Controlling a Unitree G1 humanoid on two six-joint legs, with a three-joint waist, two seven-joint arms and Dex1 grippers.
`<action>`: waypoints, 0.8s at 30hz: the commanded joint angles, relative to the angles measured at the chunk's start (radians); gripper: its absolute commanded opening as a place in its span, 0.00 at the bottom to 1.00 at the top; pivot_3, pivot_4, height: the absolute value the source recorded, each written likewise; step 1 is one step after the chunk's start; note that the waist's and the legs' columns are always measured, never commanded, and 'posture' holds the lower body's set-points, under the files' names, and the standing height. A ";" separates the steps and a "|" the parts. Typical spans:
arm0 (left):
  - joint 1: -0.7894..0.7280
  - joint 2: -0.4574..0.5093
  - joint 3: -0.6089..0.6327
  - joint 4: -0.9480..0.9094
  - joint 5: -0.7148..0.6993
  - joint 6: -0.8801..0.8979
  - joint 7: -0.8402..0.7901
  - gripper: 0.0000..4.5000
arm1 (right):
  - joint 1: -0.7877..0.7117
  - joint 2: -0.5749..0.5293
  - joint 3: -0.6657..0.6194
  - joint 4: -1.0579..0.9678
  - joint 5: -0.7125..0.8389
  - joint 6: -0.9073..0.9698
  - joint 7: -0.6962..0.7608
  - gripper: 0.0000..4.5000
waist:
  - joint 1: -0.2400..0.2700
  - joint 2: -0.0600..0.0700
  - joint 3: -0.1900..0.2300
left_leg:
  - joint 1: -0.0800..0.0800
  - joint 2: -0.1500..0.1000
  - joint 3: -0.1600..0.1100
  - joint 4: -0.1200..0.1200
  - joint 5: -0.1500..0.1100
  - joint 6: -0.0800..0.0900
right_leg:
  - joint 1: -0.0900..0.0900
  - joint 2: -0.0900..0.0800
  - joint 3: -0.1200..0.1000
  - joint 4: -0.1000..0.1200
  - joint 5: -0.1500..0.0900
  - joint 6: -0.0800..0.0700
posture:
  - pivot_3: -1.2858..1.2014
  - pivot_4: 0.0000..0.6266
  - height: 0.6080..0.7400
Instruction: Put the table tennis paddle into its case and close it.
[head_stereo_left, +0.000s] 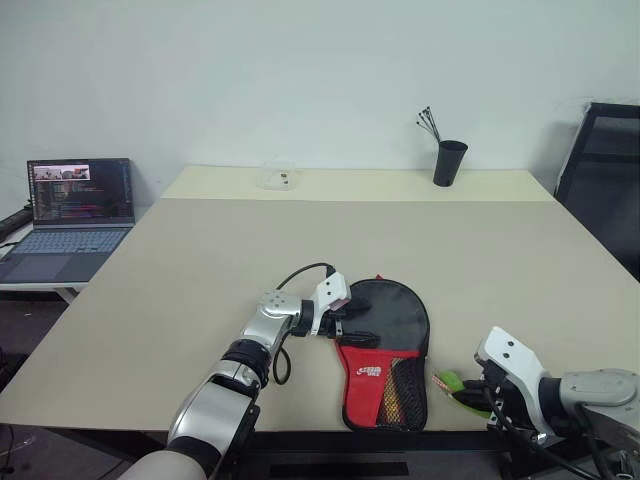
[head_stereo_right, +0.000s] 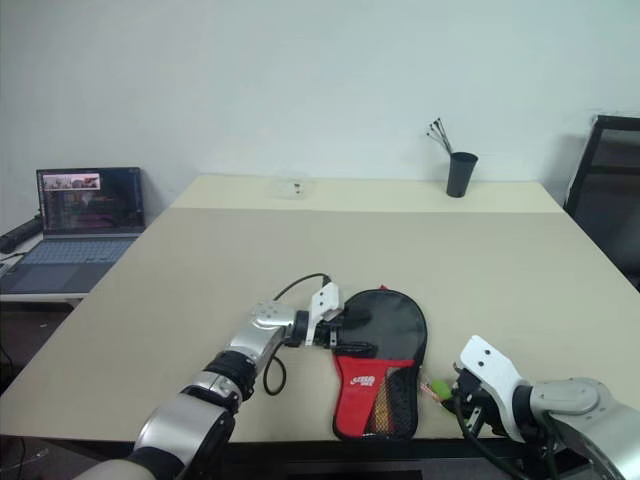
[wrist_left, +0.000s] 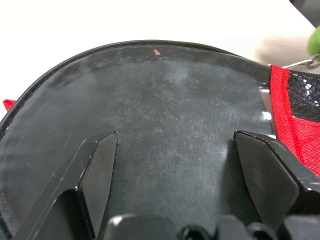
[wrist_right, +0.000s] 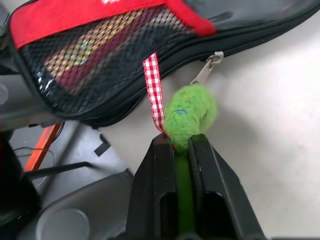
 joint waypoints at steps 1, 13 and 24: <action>0.050 0.004 -0.101 0.088 0.131 0.018 0.010 0.90 | 0.033 -0.025 -0.005 -0.047 0.051 0.007 0.027 0.00 | 0.000 0.000 0.000 | 0.000 0.000 0.000 0.000 0.000 0.000 | 0.001 0.000 0.000 0.000 0.000 0.000 | 0.52 0.24 1.00; 0.041 -0.013 -0.124 0.093 0.146 0.019 0.020 0.90 | 0.172 -0.078 -0.061 -0.146 0.185 -0.014 0.095 0.00 | 0.003 0.003 -0.003 | -0.001 -0.004 -0.018 0.000 -0.004 0.004 | 0.012 -0.008 -0.016 -0.012 -0.002 0.004 | 0.52 0.24 1.00; 0.038 -0.019 -0.124 0.096 0.151 0.017 0.025 0.90 | 0.220 -0.057 -0.085 -0.186 0.312 -0.023 0.061 0.00 | 0.002 0.000 -0.004 | 0.000 -0.005 -0.021 0.000 -0.004 0.003 | 0.014 -0.010 -0.017 -0.012 -0.003 0.003 | 0.52 0.24 1.00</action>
